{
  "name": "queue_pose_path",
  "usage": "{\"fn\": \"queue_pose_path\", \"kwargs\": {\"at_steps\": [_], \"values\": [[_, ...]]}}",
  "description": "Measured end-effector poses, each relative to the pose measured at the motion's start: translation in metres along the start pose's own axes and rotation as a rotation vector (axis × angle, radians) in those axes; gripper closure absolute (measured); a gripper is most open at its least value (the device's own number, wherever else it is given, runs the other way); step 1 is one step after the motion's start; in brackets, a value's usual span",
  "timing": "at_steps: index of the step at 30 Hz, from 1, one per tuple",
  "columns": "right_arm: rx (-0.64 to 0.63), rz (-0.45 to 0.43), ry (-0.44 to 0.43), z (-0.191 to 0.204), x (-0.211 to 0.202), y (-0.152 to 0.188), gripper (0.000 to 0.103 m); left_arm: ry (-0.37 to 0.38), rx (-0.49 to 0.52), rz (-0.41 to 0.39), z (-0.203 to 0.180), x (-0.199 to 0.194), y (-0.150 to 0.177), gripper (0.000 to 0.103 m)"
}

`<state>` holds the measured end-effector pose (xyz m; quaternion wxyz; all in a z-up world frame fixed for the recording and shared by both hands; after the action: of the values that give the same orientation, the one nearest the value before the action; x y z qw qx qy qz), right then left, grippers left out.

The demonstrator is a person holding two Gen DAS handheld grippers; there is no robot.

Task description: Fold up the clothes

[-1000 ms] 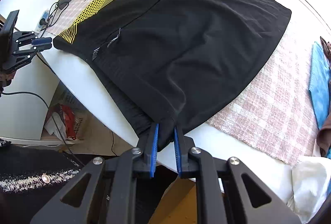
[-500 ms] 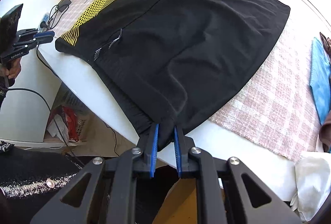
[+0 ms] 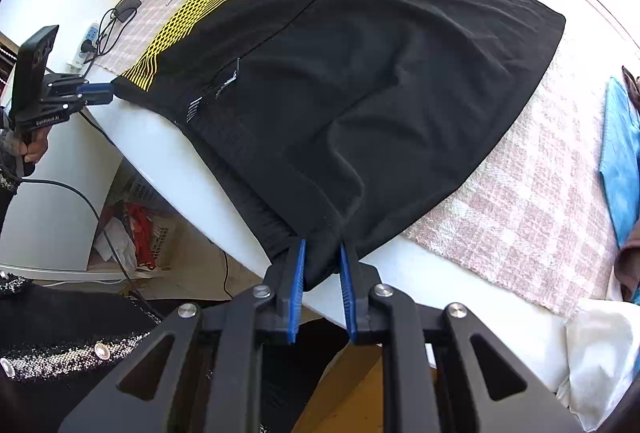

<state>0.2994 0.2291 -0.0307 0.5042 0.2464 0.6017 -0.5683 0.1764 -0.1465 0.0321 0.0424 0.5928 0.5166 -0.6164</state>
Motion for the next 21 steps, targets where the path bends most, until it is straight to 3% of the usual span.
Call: {"fn": "queue_pose_path", "kwargs": {"at_steps": [3,5,8,13,15,16,21], "values": [[-0.010,0.010,0.000,0.002,0.003,-0.002,0.085,-0.032,-0.094,-0.028,0.020,0.000,-0.017,0.086],[-0.017,0.013,0.008,0.003,0.004,-0.002,0.086,-0.050,-0.103,-0.053,0.027,-0.002,-0.024,0.076],[-0.017,0.015,0.018,0.002,0.005,0.000,0.087,-0.030,-0.164,-0.073,0.041,0.000,-0.034,0.074],[0.003,0.014,0.021,-0.005,0.008,0.003,0.087,-0.047,-0.154,0.056,0.041,0.040,-0.033,0.072],[-0.003,0.011,0.024,-0.005,0.009,0.004,0.087,-0.066,-0.114,0.086,0.034,0.051,-0.033,0.078],[-0.008,0.008,0.028,-0.004,0.009,0.005,0.088,-0.079,-0.095,0.081,0.029,0.051,-0.035,0.101],[-0.003,-0.020,0.037,-0.004,0.003,0.007,0.090,-0.160,-0.020,0.010,0.023,0.024,-0.048,0.102]]}}
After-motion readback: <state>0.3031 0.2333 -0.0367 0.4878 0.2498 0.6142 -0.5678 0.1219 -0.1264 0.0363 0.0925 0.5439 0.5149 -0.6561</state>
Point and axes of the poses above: each gripper's, at about its wrist camera, not at the fingertips, and x roughly the way its jaws point, z to its left, y to its underside, the point moved 3 cm from there along x, roughly the way its jaws point, and after that the axes turned 12 degrees about -z, right-handed, at the moved point
